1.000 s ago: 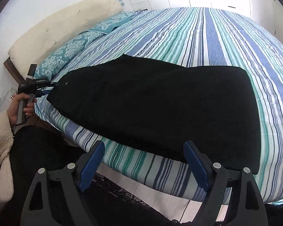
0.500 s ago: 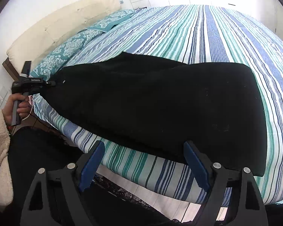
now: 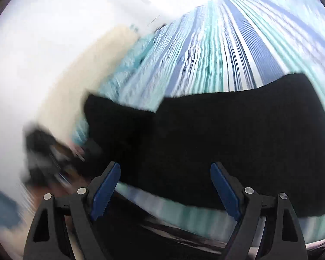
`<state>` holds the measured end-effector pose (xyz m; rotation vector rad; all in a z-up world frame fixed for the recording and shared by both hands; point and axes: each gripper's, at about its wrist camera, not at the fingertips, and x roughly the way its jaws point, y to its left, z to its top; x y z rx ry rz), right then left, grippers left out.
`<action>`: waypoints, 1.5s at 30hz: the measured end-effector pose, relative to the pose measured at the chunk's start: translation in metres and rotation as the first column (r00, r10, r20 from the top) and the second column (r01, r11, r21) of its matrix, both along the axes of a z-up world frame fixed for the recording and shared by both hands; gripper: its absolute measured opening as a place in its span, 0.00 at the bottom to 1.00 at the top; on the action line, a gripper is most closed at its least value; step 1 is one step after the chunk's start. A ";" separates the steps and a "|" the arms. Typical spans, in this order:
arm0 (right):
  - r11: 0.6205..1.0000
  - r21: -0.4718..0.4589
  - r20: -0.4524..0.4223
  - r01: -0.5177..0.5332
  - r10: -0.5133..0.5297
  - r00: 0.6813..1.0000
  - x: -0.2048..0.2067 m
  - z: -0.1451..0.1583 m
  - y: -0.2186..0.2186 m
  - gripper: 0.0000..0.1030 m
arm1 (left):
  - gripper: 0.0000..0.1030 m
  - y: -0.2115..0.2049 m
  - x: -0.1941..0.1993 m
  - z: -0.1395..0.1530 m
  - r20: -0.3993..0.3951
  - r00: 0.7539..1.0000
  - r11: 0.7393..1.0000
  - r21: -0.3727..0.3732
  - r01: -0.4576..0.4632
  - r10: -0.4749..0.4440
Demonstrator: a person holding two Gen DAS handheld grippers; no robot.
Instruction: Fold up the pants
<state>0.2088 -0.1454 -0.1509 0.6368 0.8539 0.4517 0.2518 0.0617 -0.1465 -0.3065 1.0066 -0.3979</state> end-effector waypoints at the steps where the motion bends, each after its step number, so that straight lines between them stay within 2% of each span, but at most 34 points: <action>1: 0.997 0.071 -0.026 0.011 -0.009 1.000 0.009 -0.004 -0.004 0.82 | 0.12 -0.014 0.001 -0.012 -0.011 1.000 1.000 0.026 0.012 -0.012; 3: 0.986 0.166 -0.070 -0.008 0.020 0.997 0.025 -0.015 -0.004 0.83 | 0.13 -0.030 0.002 -0.028 -0.034 0.999 0.999 0.032 0.027 -0.025; 5: 0.974 0.216 -0.128 -0.062 0.091 0.988 0.041 -0.030 0.006 0.83 | 0.15 -0.033 -0.001 -0.028 -0.039 0.997 0.998 0.006 0.060 -0.060; 7: 0.977 0.198 -0.179 -0.082 0.118 0.977 0.051 -0.045 0.015 0.83 | 0.32 -0.033 -0.007 -0.019 -0.055 0.989 0.989 -0.047 0.138 -0.140; 8: 0.978 0.189 -0.191 -0.086 0.123 0.974 0.054 -0.050 0.018 0.83 | 0.48 -0.029 -0.014 -0.010 -0.036 0.985 0.985 -0.043 0.165 -0.167; 9: 0.978 0.191 -0.193 -0.083 0.120 0.974 0.056 -0.053 0.019 0.83 | 0.59 -0.023 -0.022 -0.001 -0.008 0.985 0.985 -0.029 0.172 -0.172; 10: 0.976 0.203 -0.189 -0.079 0.118 0.975 0.055 -0.054 0.019 0.83 | 0.61 -0.008 -0.030 0.012 0.039 0.988 0.988 -0.014 0.153 -0.153; 11: 0.973 0.217 -0.184 -0.075 0.117 0.976 0.056 -0.054 0.018 0.83 | 0.62 0.004 -0.035 0.019 0.068 0.990 0.992 -0.013 0.122 -0.121; 12: 0.971 0.229 -0.182 -0.072 0.115 0.976 0.056 -0.054 0.018 0.83 | 0.62 0.024 -0.038 0.026 0.100 0.994 0.999 -0.012 0.051 -0.049; 14: 0.970 0.232 -0.187 -0.073 0.119 0.975 0.056 -0.054 0.020 0.83 | 0.62 0.061 -0.038 0.033 0.147 0.980 0.990 0.022 -0.141 0.136; 15: 0.971 0.225 -0.189 -0.082 0.126 0.974 0.056 -0.053 0.023 0.83 | 0.62 0.080 -0.036 0.032 0.158 0.959 0.969 0.035 -0.243 0.235; 17: 0.973 0.210 -0.189 -0.092 0.133 0.973 0.054 -0.052 0.027 0.83 | 0.62 0.119 -0.026 0.016 0.127 0.905 0.906 0.067 -0.417 0.407; 18: 0.971 0.217 -0.186 -0.095 0.137 0.973 0.053 -0.051 0.030 0.83 | 0.61 0.129 -0.020 0.002 0.082 0.897 0.894 0.083 -0.440 0.433; 19: 0.970 0.221 -0.187 -0.099 0.142 0.972 0.055 -0.050 0.035 0.83 | 0.60 0.134 -0.011 -0.017 0.006 0.901 0.896 0.101 -0.431 0.433; 20: 0.973 0.205 -0.193 -0.103 0.144 0.971 0.055 -0.049 0.040 0.84 | 0.59 0.134 -0.009 -0.029 -0.038 0.910 0.908 0.102 -0.407 0.413; 21: 0.979 0.170 -0.207 -0.113 0.147 0.967 0.055 -0.049 0.048 0.86 | 0.59 0.131 -0.011 -0.033 -0.040 0.914 0.912 0.102 -0.398 0.403; 23: 0.987 0.074 -0.225 -0.144 0.157 0.962 0.056 -0.047 0.065 0.88 | 0.59 0.122 -0.016 -0.026 0.020 0.928 0.920 0.125 -0.371 0.372; 26: 0.977 -0.044 -0.223 -0.210 0.195 0.955 0.054 -0.041 0.097 0.89 | 0.62 0.115 -0.011 -0.020 0.044 0.942 0.932 0.136 -0.336 0.333; 27: 0.966 -0.122 -0.220 -0.228 0.197 0.955 0.053 -0.040 0.109 0.83 | 0.62 0.117 -0.011 -0.021 0.039 0.942 0.933 0.126 -0.336 0.334; 28: 0.947 -0.207 -0.207 -0.247 0.204 0.957 0.053 -0.039 0.121 0.51 | 0.62 0.118 -0.017 -0.024 0.033 0.938 0.931 0.118 -0.345 0.344; 29: 0.924 -0.290 -0.190 -0.248 0.198 0.962 0.050 -0.036 0.128 0.32 | 0.62 0.123 -0.022 -0.025 0.019 0.935 0.930 0.093 -0.354 0.354; 30: 0.917 -0.323 -0.183 -0.235 0.183 0.966 0.048 -0.033 0.128 0.25 | 0.62 0.127 -0.023 -0.027 0.011 0.930 0.928 0.062 -0.367 0.367; 31: 0.937 -0.277 -0.171 -0.213 0.170 0.971 0.047 -0.030 0.123 0.19 | 0.62 0.134 -0.024 -0.027 0.009 0.921 0.920 0.037 -0.389 0.389; 34: 0.970 -0.178 -0.124 -0.165 0.144 0.982 0.045 -0.009 0.108 0.17 | 0.62 0.144 -0.035 -0.017 0.069 0.900 0.902 0.003 -0.432 0.430; 36: 0.988 -0.075 -0.105 -0.133 0.125 0.987 0.046 0.005 0.092 0.16 | 0.62 0.151 -0.036 -0.013 0.093 0.884 0.888 -0.003 -0.460 0.458; 39: 0.994 0.043 -0.072 -0.099 0.102 0.992 0.047 0.031 0.060 0.16 | 0.62 0.157 -0.039 -0.018 0.076 0.875 0.878 -0.010 -0.479 0.478; 42: 0.995 0.076 -0.042 -0.068 0.072 0.997 0.039 0.051 0.019 0.16 | 0.62 0.153 -0.034 -0.022 0.063 0.878 0.880 0.002 -0.475 0.474; 45: 0.999 0.012 -0.030 -0.043 0.044 0.999 0.028 0.064 -0.020 0.15 | 0.62 0.140 -0.028 -0.024 0.080 0.896 0.897 0.042 -0.441 0.437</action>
